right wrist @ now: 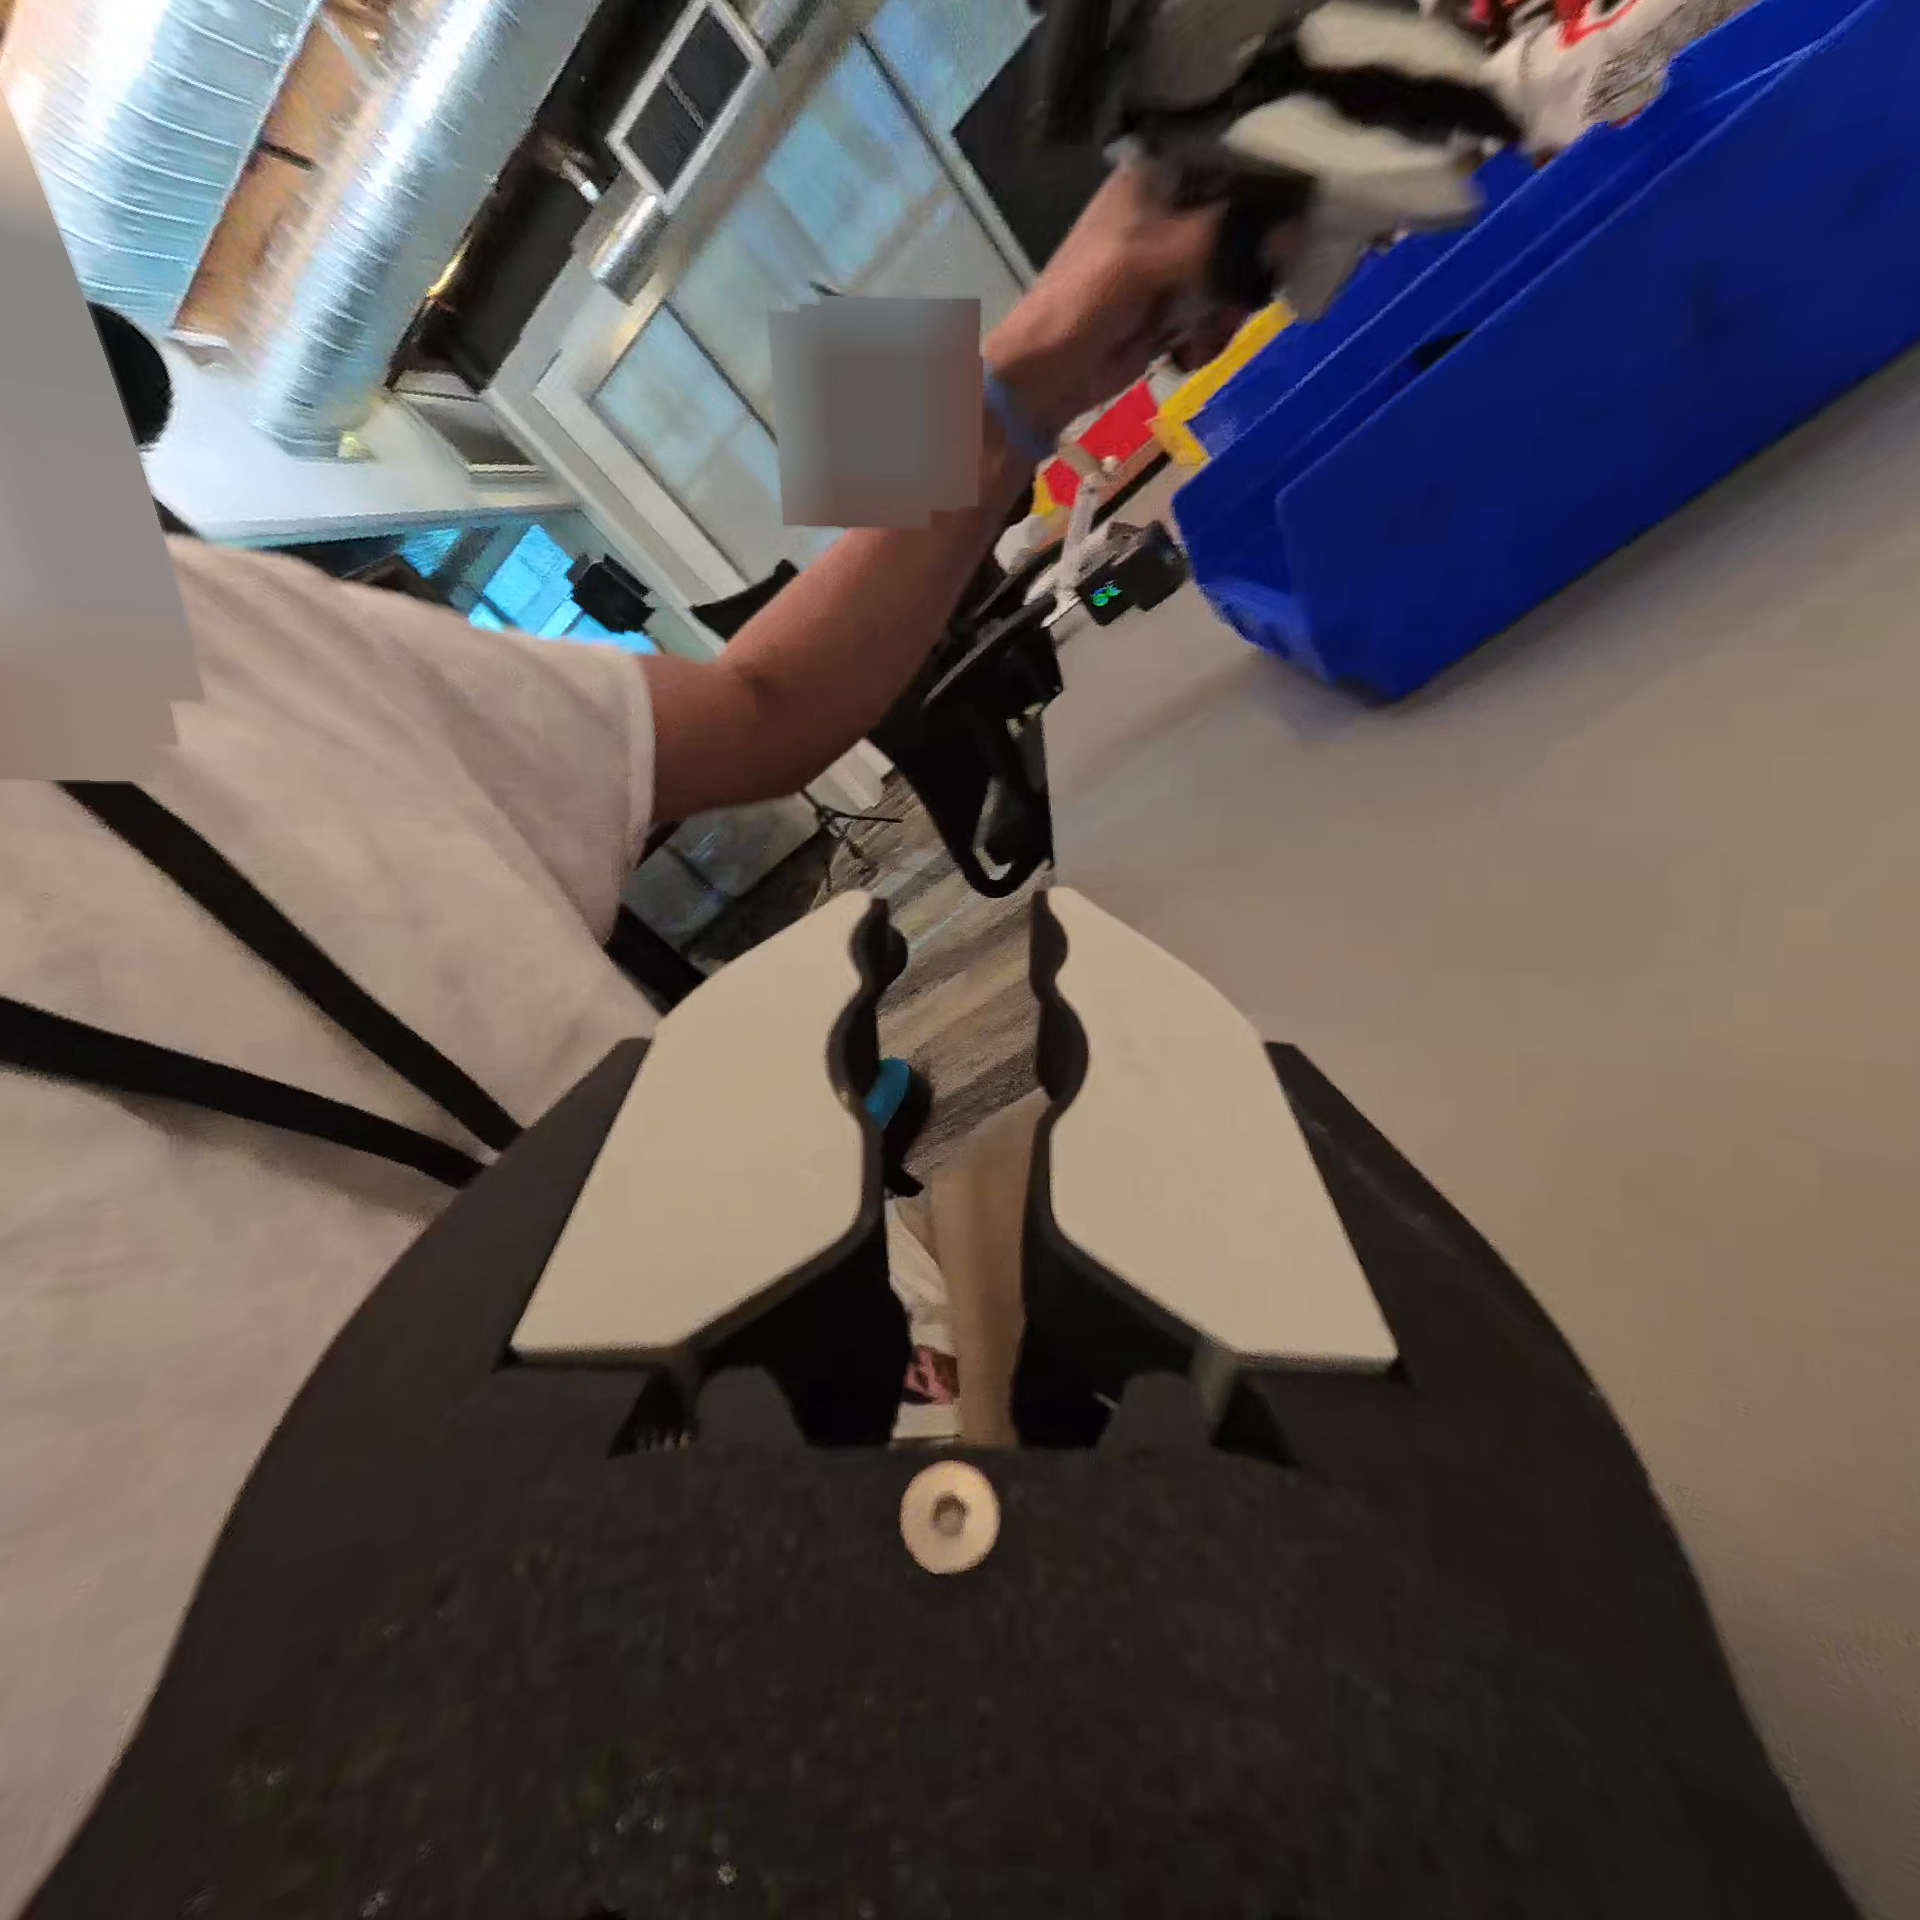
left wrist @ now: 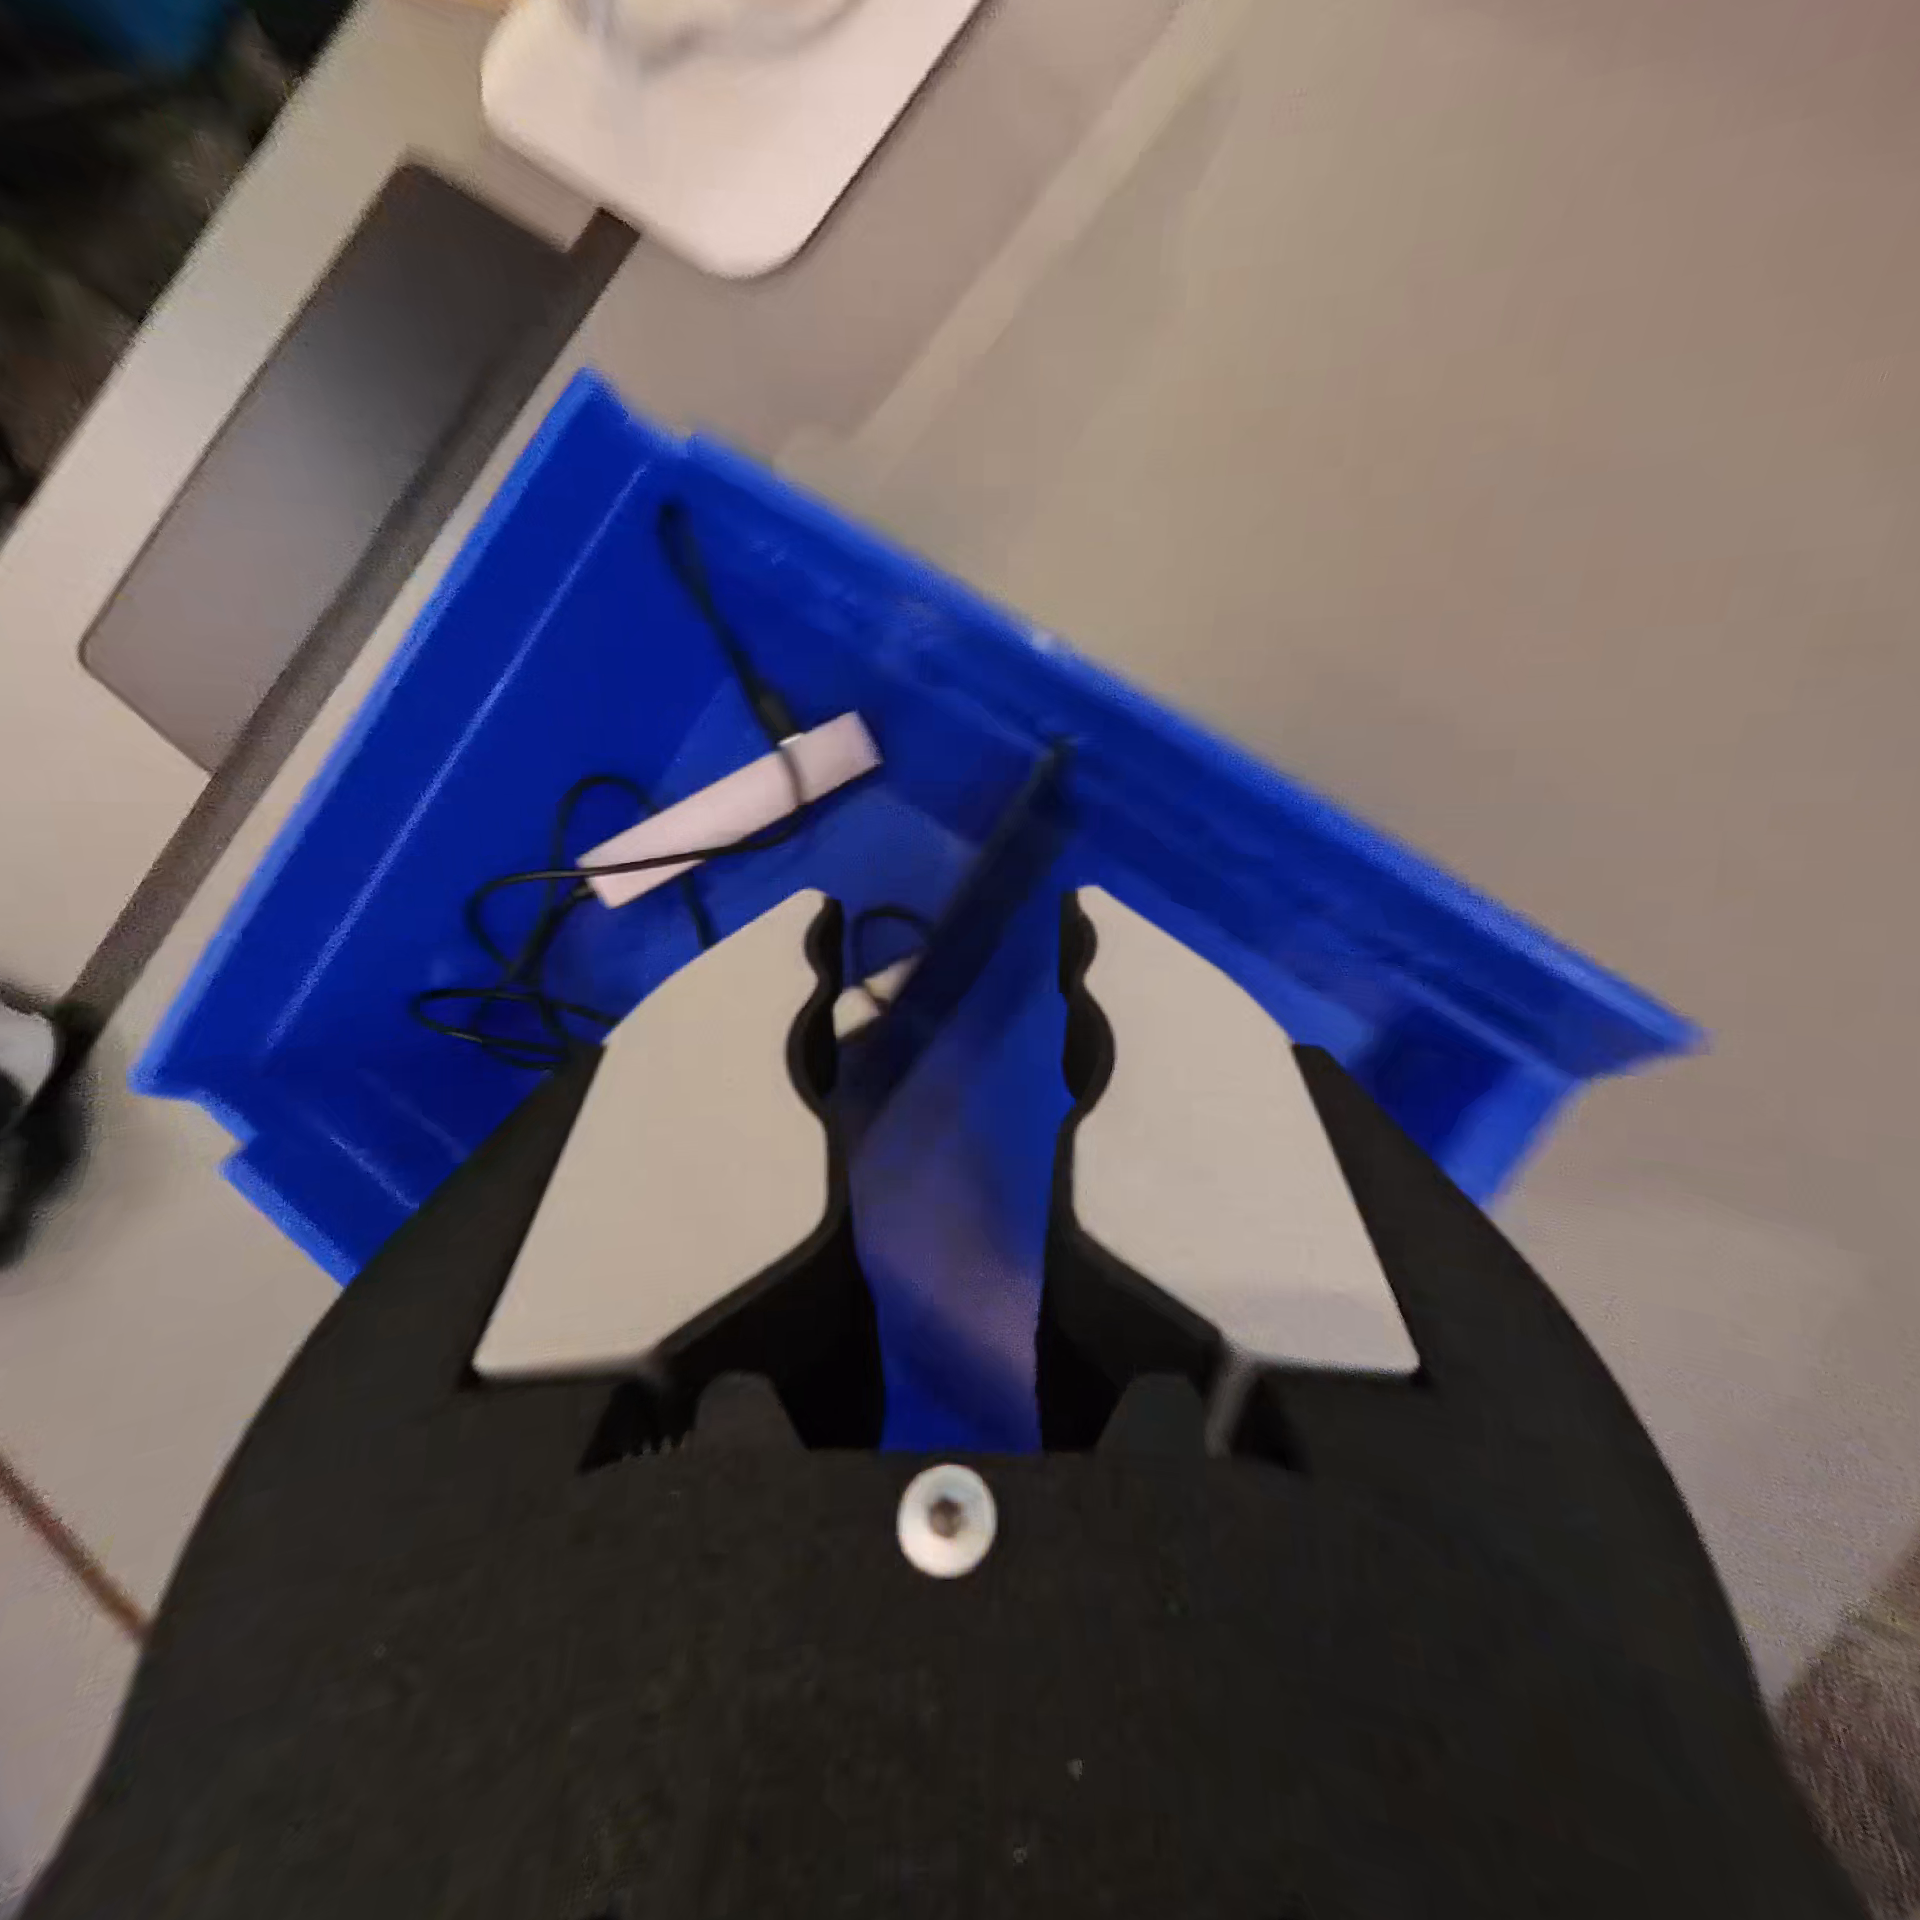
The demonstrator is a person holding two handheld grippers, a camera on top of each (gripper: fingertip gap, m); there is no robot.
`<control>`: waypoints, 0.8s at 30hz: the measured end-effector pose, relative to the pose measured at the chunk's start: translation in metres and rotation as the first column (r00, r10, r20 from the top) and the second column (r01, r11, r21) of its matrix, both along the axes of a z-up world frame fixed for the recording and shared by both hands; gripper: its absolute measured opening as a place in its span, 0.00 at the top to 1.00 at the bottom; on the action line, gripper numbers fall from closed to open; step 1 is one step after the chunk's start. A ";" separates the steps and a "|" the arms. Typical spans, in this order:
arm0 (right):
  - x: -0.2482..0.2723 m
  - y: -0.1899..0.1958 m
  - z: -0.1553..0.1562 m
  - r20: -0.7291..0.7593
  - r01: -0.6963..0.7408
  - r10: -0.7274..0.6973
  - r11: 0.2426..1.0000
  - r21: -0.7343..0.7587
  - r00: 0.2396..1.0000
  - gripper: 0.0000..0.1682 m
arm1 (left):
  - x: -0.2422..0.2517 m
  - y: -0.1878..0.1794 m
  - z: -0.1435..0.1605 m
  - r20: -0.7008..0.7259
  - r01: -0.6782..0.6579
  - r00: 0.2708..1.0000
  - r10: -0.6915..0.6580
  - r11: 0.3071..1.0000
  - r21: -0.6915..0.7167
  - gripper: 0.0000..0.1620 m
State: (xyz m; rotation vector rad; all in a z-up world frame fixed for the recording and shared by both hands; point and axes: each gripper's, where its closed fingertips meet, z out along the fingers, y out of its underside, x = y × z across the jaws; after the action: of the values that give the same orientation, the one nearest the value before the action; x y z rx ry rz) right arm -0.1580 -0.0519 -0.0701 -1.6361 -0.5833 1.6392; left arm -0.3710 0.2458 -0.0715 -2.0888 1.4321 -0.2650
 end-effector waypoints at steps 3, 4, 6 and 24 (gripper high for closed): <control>0.000 -0.001 -0.006 0.071 -0.013 0.005 0.994 0.113 0.997 0.87 | 0.012 0.042 -0.030 -0.083 0.094 0.992 -0.100 0.993 -0.071 0.74; 0.000 -0.001 -0.012 0.109 -0.027 0.011 0.990 0.138 0.994 0.85 | 0.014 0.053 -0.043 -0.125 0.118 0.984 -0.129 0.989 -0.092 0.72; 0.000 0.002 -0.020 0.134 -0.039 0.020 0.990 0.136 0.991 0.85 | 0.016 0.070 -0.065 -0.181 0.152 0.968 -0.175 0.979 -0.133 0.68; -0.003 0.001 -0.017 0.046 -0.090 0.087 0.994 0.066 0.995 0.86 | 0.008 0.095 -0.073 -0.295 0.329 0.908 -0.297 0.942 0.064 0.93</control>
State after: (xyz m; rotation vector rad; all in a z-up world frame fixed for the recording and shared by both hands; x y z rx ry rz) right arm -0.1612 -0.0507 -0.0873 -1.6201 -0.7349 1.6321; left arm -0.3633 0.3412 -0.1448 -1.8530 1.9105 -0.0074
